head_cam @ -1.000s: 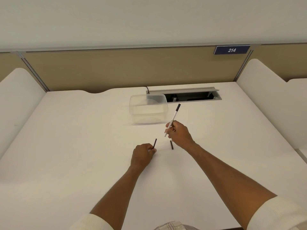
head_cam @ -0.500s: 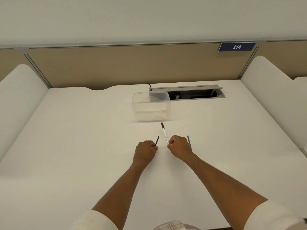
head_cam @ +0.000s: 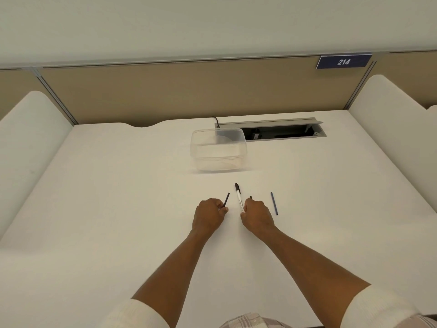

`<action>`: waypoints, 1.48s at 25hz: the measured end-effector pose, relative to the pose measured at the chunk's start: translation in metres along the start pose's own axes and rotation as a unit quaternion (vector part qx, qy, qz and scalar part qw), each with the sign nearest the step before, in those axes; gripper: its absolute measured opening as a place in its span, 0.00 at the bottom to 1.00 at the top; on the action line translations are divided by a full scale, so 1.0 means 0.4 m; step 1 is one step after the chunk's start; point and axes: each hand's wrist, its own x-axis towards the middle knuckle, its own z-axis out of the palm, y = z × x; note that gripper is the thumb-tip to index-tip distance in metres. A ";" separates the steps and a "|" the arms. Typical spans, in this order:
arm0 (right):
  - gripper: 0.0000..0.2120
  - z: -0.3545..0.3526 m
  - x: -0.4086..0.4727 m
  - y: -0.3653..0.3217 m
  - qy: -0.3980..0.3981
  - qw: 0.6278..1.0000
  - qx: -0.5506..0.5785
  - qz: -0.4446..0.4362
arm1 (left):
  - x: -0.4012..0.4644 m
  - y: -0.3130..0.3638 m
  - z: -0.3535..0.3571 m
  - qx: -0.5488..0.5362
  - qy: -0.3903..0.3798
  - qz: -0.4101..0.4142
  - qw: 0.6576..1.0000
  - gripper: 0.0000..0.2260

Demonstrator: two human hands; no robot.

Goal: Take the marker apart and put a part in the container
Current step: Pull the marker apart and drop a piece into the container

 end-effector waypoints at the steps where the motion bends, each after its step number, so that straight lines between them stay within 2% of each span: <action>1: 0.06 0.002 0.000 -0.001 0.000 1.000 -0.004 0.003 | 0.002 0.001 -0.001 -0.003 0.001 -0.003 1.000 0.09; 17: 0.11 -0.004 -0.009 0.002 0.021 1.000 0.019 -0.012 | 0.003 0.011 -0.007 -0.001 -0.011 -0.015 1.000 0.08; 21: 0.09 -0.025 -0.009 -0.016 0.042 0.996 0.053 -0.049 | 0.001 0.014 -0.007 0.067 -0.014 0.018 0.998 0.06; 24: 0.10 -0.042 -0.004 -0.034 0.030 0.992 0.081 -0.091 | -0.001 0.021 -0.005 0.123 -0.011 0.049 0.991 0.07; 30: 0.05 -0.048 0.009 -0.055 0.024 0.988 0.060 -0.138 | 0.007 0.010 -0.006 0.171 -0.009 0.088 0.981 0.07; 37: 0.07 -0.057 0.041 -0.059 -0.003 0.989 -0.037 -0.143 | 0.045 -0.002 -0.019 0.162 0.027 0.120 0.979 0.06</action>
